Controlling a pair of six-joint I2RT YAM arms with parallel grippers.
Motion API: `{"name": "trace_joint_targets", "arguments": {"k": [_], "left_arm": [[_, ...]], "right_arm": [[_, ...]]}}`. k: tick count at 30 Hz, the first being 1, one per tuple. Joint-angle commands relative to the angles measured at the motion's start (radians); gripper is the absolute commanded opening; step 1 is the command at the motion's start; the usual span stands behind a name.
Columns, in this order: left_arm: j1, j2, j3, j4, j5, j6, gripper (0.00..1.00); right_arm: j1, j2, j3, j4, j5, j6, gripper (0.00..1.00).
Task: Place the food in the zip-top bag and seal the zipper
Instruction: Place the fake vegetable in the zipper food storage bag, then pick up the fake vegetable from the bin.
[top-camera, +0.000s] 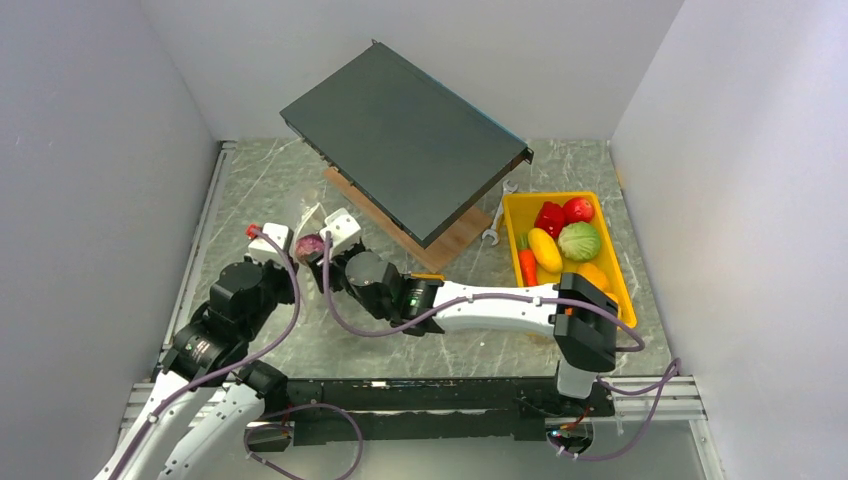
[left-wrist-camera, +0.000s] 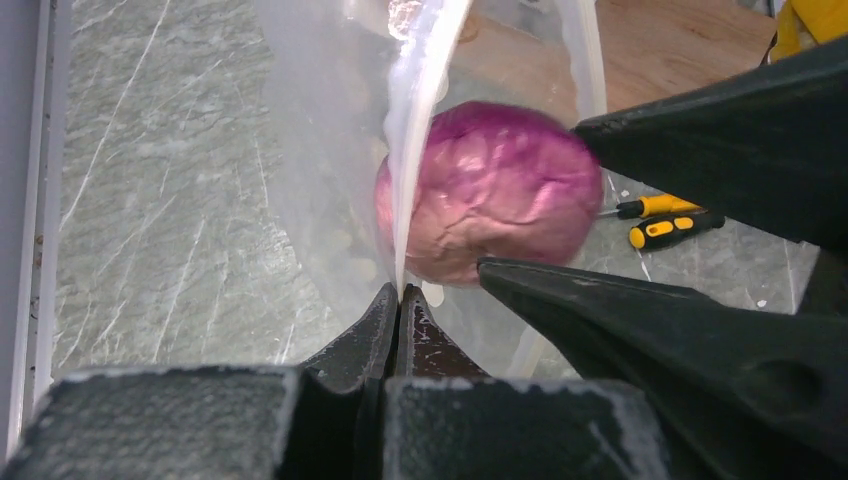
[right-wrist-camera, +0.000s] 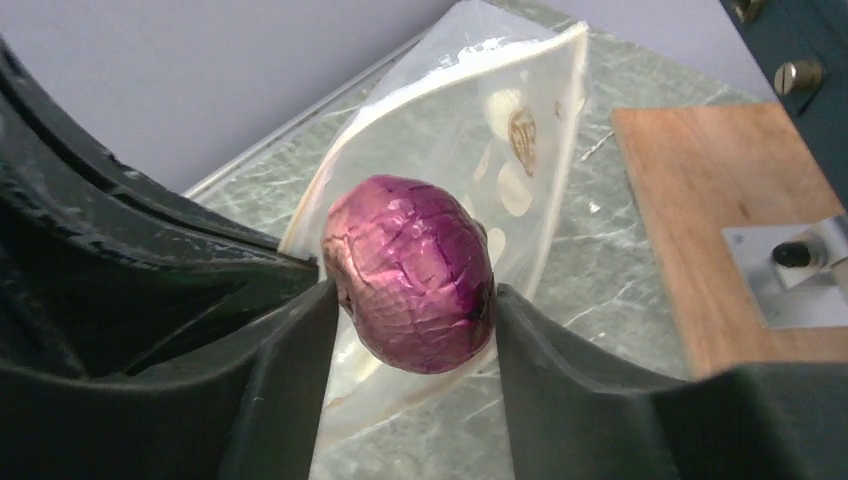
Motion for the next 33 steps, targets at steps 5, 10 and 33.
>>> {"name": "trace_joint_targets", "arguments": {"k": [5,10,33], "left_arm": [[-0.01,-0.021,-0.001,0.037,-0.041,0.0,0.0],[-0.012,-0.017,0.001,0.036,-0.049,0.0,0.0],[-0.011,0.029,0.011,0.012,-0.122,-0.016,0.0]], "right_arm": [[-0.01,0.035,0.099,-0.058,0.008,0.042,0.83],[-0.01,-0.005,0.083,-0.089,-0.017,0.064,0.81],[-0.021,-0.59,-0.061,-0.398,0.13,-0.025,0.73]]}}
